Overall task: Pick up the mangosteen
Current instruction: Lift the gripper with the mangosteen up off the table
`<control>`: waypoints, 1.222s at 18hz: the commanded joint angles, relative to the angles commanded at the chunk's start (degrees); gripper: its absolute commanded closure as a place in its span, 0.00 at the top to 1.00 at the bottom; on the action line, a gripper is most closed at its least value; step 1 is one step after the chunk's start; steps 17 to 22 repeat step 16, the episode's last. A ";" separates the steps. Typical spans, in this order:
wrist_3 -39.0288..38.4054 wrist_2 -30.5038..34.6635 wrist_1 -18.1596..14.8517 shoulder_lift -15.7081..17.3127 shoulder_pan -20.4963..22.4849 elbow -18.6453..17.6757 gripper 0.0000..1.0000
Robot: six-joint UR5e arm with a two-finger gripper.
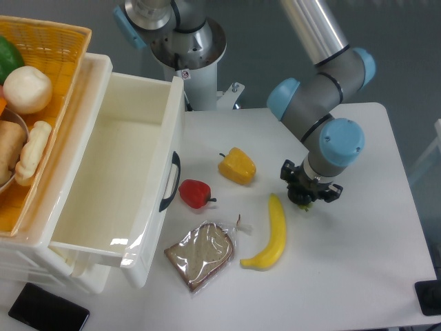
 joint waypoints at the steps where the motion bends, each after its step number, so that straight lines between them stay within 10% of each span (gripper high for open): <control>1: 1.58 -0.01 -0.09 0.00 0.00 1.32 0.33; 5: 2.56 -0.01 -0.26 -0.62 -0.26 5.19 0.18; 14: 9.85 -0.27 -5.35 -2.28 -0.35 13.98 0.18; 22: 9.94 -0.19 -5.71 -1.85 -0.53 13.99 0.18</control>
